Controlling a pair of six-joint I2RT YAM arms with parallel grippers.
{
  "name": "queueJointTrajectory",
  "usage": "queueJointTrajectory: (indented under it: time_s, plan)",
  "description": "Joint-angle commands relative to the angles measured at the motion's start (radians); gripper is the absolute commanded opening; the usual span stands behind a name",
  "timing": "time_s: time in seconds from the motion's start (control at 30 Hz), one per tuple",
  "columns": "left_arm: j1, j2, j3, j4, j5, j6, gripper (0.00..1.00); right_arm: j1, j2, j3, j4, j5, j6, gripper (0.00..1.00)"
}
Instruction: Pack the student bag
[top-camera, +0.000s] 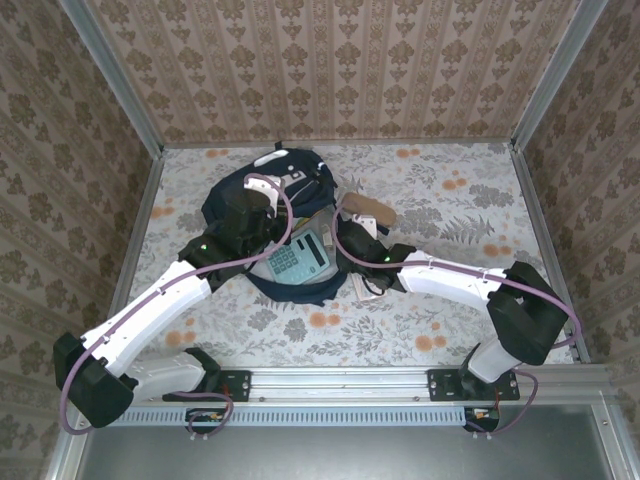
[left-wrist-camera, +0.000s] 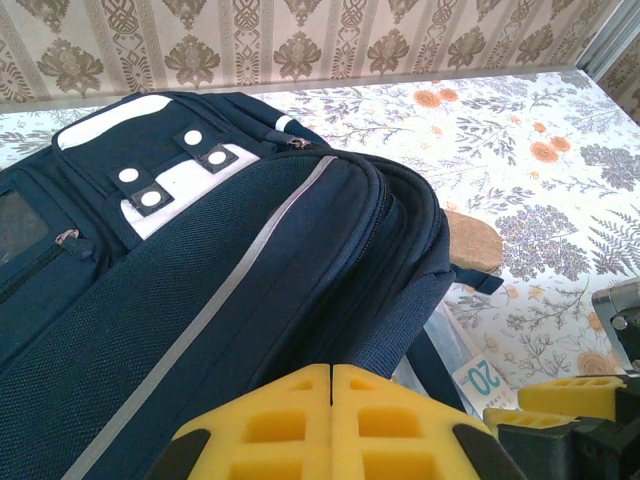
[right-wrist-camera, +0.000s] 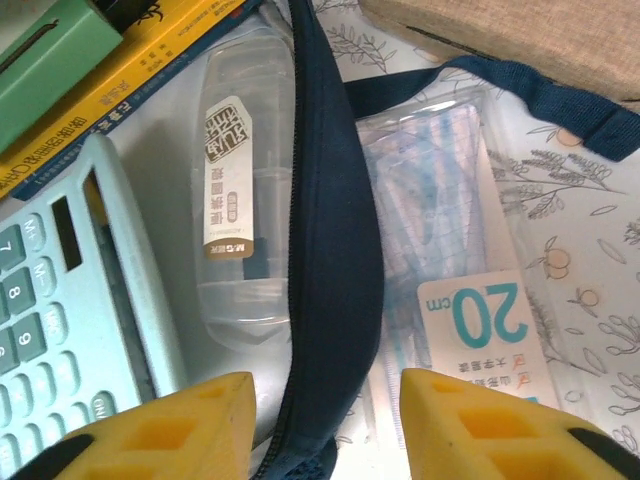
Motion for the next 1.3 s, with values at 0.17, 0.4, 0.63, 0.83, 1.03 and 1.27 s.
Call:
queueJointTrajectory:
  time_s: [0.17, 0.4, 0.63, 0.83, 1.03, 1.27]
  plan:
    - [0.008, -0.059, -0.016, 0.034, -0.098, -0.01, 0.0, -0.064, -0.086, -0.081, 0.048, 0.05, -0.091, 0.69]
    - [0.011, -0.074, -0.029, 0.044, -0.114, -0.013, 0.0, -0.225, -0.005, -0.043, 0.1, -0.024, -0.21, 0.81]
    - [0.016, -0.069, -0.027, 0.041, -0.108, -0.009, 0.0, -0.244, 0.076, -0.04, 0.067, -0.136, -0.149, 0.8]
    - [0.016, -0.068, -0.027, 0.045, -0.098, -0.013, 0.0, -0.245, -0.037, -0.239, 0.131, -0.169, -0.046, 0.77]
    - [0.016, -0.057, -0.024, 0.043, -0.085, -0.017, 0.0, -0.244, -0.224, -0.417, 0.144, -0.221, 0.036, 0.74]
    - [0.017, -0.062, -0.029, 0.049, -0.076, -0.022, 0.0, -0.246, -0.377, -0.601, 0.263, -0.333, 0.178, 0.64]
